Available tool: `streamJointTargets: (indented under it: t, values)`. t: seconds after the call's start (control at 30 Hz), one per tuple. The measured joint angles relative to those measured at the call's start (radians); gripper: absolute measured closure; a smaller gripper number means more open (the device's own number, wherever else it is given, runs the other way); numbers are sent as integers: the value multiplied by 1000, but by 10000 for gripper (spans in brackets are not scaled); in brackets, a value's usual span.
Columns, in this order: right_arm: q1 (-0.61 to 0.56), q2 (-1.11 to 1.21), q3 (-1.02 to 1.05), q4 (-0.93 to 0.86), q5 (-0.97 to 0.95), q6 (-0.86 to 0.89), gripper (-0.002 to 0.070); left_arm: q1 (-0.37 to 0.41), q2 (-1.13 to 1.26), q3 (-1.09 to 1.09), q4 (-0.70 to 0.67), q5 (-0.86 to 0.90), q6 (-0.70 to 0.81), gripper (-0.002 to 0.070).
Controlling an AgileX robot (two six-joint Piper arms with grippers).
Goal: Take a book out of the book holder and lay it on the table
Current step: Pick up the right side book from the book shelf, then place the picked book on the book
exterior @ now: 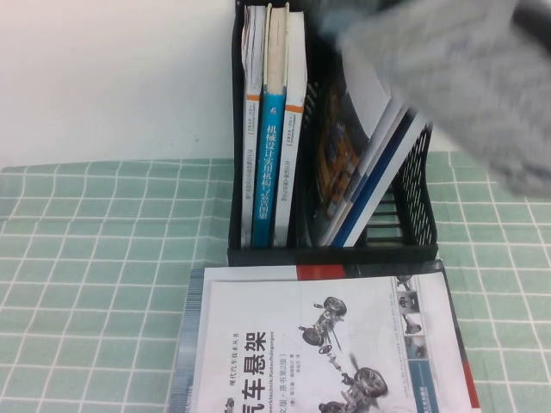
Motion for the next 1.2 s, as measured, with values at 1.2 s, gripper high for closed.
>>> streamJointTargets:
  t: [1.2]
  values:
    - [558, 605, 14, -489, 301, 308, 650, -478, -124, 98, 0, -39, -34, 677]
